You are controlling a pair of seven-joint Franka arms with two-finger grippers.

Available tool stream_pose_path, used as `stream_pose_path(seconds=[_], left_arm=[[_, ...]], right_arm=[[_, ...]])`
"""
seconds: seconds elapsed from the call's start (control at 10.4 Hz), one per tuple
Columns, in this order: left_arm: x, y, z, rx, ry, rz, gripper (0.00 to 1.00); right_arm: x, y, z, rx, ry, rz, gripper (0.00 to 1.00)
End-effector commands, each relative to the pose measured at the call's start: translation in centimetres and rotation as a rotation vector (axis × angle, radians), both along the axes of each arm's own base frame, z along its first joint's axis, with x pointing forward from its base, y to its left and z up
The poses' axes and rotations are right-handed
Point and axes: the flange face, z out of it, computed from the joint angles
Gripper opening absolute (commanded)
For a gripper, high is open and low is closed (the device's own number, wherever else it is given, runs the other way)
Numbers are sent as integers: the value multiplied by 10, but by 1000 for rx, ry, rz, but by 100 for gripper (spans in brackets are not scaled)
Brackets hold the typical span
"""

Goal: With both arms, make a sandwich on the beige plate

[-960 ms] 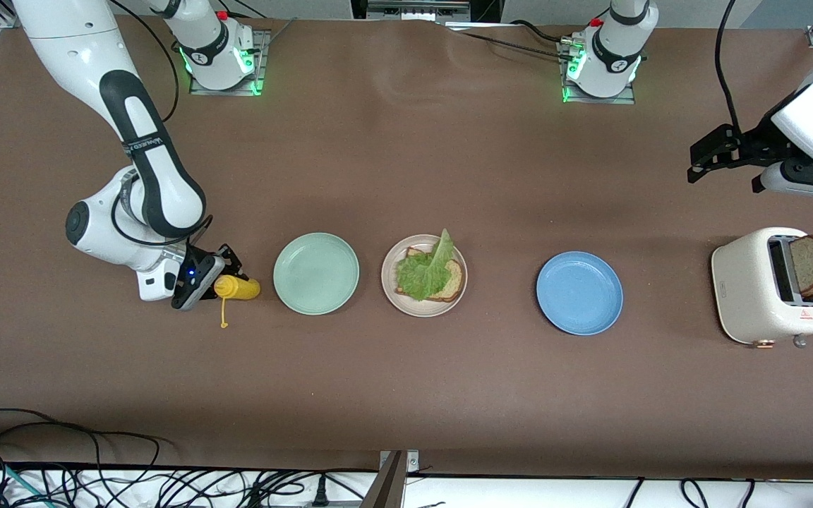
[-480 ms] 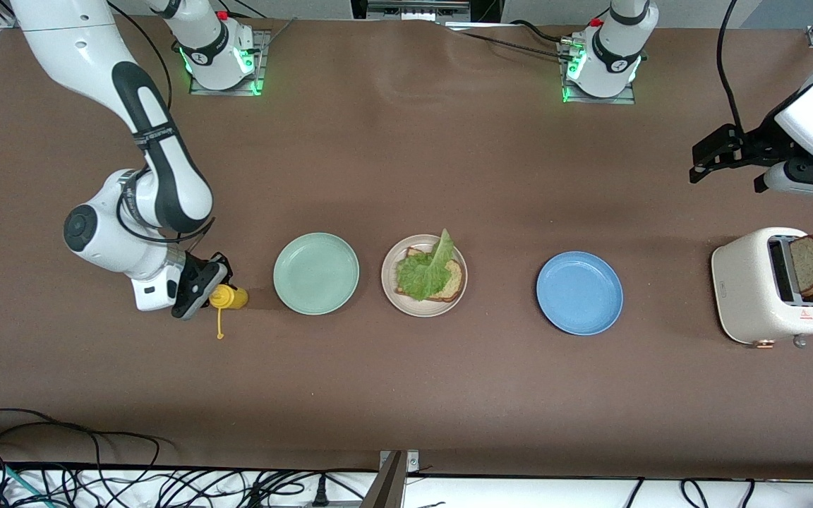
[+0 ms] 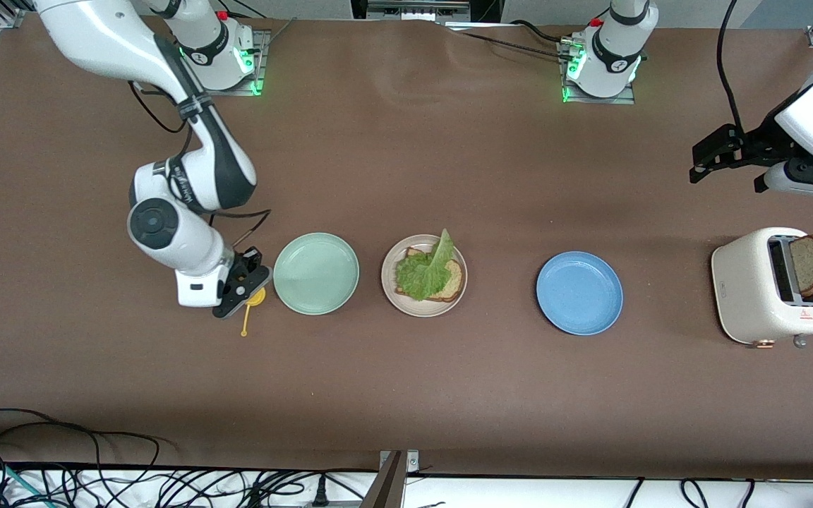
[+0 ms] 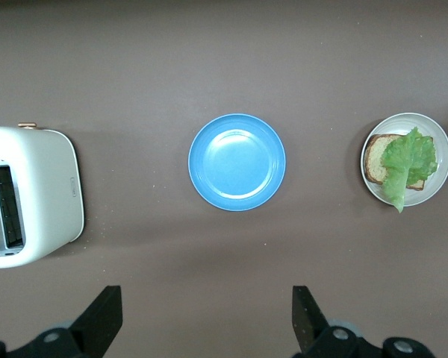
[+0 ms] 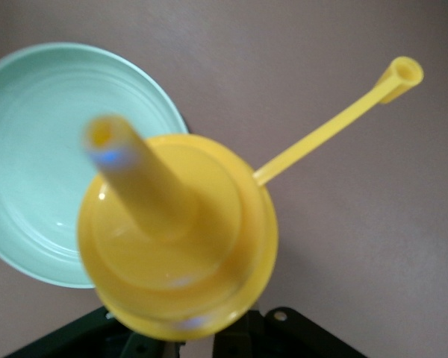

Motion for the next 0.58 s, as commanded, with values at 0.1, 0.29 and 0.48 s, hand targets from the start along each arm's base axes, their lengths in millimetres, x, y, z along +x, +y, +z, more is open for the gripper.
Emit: stream_pose_path(seconds=[0.1,0.29,0.48], left_arm=[[-2,0,5,-11,5,1,100],[-2,-8,3,-15,9,-5,100],[-1,-6,4,-17,7,-2,100]], right_arm=[[-22,69,28,-92,11,-100,0],[-39,106,33,-183,14,-142,0],[-54,136,41,-257,23,-212,0]])
